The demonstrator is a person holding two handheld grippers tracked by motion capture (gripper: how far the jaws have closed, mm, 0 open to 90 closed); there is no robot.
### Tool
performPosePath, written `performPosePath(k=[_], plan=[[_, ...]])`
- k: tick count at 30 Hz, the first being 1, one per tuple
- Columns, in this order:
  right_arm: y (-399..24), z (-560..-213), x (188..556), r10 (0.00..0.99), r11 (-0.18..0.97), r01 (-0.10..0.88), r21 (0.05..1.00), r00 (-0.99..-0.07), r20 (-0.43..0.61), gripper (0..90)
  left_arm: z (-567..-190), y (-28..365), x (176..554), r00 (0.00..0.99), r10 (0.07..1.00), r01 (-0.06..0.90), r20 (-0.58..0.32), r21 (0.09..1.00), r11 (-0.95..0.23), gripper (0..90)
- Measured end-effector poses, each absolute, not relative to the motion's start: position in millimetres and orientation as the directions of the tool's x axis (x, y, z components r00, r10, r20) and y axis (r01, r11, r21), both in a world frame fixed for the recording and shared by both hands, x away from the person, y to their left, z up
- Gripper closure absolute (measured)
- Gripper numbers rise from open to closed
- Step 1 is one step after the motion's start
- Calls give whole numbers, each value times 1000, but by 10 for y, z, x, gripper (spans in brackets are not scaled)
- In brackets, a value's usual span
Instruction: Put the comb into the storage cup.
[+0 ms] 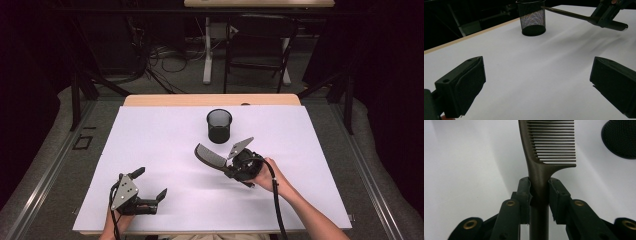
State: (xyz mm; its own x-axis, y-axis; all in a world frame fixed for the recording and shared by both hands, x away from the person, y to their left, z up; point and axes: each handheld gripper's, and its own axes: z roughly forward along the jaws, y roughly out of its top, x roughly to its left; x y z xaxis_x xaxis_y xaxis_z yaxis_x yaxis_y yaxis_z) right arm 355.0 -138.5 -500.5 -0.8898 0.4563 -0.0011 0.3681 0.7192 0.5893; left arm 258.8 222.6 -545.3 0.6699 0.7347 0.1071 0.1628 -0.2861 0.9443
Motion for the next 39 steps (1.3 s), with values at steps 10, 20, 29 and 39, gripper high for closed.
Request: performPosePath(k=[10, 20, 29, 39], plan=[[-1502, -4932, 3515, 479, 683, 370, 630, -878, -4, 726, -5454, 2226, 2585, 669, 735, 164, 106, 944, -286, 3], [-1642, -4914, 3495, 510, 641, 375, 670, -860, -6, 726, -5451, 2228, 2583, 668, 736, 163, 108, 944, -286, 3], [-1731, -4889, 3483, 539, 600, 385, 702, -842, 1, 725, -5453, 2236, 2582, 668, 736, 165, 108, 943, -288, 3], [-1830, -4852, 3493, 572, 559, 386, 734, -820, -4, 726, -5452, 2241, 2588, 669, 735, 166, 107, 943, -288, 3]])
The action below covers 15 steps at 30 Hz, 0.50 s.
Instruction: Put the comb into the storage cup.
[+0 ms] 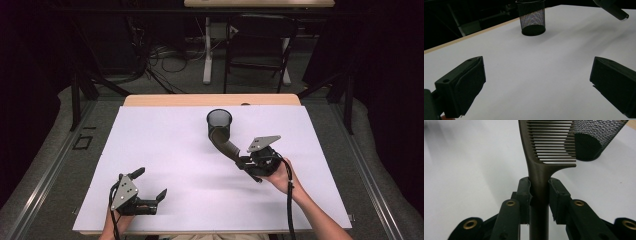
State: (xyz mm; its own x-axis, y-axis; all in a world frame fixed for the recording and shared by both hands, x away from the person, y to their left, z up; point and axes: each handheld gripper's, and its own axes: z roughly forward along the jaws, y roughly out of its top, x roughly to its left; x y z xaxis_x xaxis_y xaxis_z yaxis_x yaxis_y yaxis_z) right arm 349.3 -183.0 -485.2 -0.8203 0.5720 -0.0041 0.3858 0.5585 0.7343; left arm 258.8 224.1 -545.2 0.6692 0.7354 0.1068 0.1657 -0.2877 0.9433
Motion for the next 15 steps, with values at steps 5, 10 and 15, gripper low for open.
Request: performPosePath(k=[5, 10, 15], plan=[[-1864, -4835, 3497, 587, 543, 385, 747, -810, -10, 725, -5449, 2241, 2579, 668, 736, 161, 111, 944, -288, 3], [-1886, -4821, 3501, 599, 530, 383, 757, -800, -15, 725, -5456, 2242, 2588, 666, 738, 170, 103, 943, -286, 3], [-1906, -4818, 3507, 609, 519, 382, 764, -793, -17, 726, -5453, 2239, 2583, 671, 734, 167, 106, 943, -289, 3]])
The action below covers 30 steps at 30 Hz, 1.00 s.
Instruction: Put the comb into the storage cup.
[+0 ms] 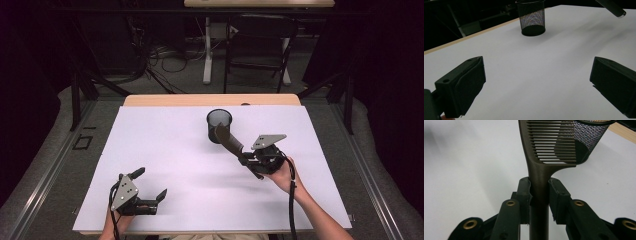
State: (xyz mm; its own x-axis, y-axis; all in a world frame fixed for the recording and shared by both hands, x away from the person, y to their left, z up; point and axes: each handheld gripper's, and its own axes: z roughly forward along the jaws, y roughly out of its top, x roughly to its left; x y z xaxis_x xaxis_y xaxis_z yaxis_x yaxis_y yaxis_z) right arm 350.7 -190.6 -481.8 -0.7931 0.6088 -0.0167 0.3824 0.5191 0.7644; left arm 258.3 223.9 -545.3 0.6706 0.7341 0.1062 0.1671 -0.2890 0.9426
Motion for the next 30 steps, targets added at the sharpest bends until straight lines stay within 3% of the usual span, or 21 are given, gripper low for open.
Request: performPosePath(k=[30], plan=[[-2086, -4769, 3586, 686, 423, 364, 830, -727, -31, 727, -5454, 2242, 2591, 669, 736, 164, 105, 944, -285, 3]])
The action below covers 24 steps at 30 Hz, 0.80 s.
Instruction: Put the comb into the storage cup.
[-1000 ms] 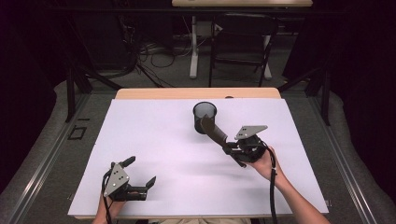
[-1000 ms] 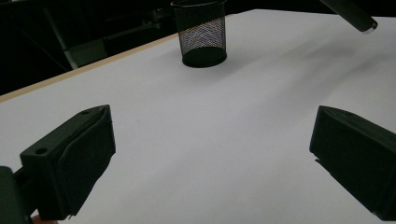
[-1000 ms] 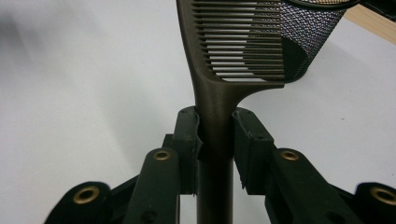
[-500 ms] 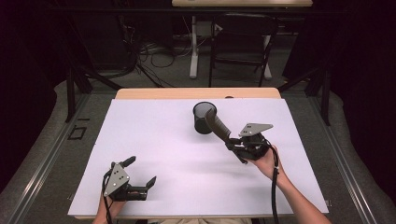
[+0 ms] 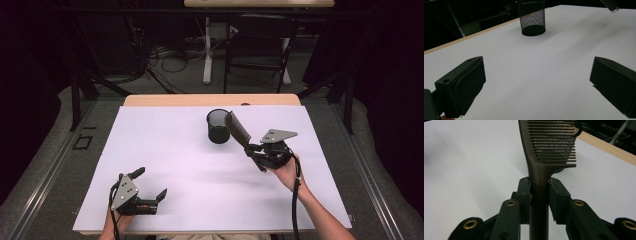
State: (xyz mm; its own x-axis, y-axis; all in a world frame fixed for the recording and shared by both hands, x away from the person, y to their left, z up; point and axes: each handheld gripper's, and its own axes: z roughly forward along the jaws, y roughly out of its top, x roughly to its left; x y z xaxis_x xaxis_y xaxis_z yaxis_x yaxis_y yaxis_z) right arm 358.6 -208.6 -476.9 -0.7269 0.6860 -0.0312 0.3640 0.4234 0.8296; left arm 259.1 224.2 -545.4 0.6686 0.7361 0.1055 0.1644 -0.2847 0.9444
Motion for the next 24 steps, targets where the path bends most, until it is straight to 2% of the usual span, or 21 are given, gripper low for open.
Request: performPosePath(k=[24], plan=[[-2129, -4771, 3653, 722, 369, 352, 860, -691, -27, 726, -5457, 2224, 2594, 673, 732, 165, 104, 944, -286, 3]])
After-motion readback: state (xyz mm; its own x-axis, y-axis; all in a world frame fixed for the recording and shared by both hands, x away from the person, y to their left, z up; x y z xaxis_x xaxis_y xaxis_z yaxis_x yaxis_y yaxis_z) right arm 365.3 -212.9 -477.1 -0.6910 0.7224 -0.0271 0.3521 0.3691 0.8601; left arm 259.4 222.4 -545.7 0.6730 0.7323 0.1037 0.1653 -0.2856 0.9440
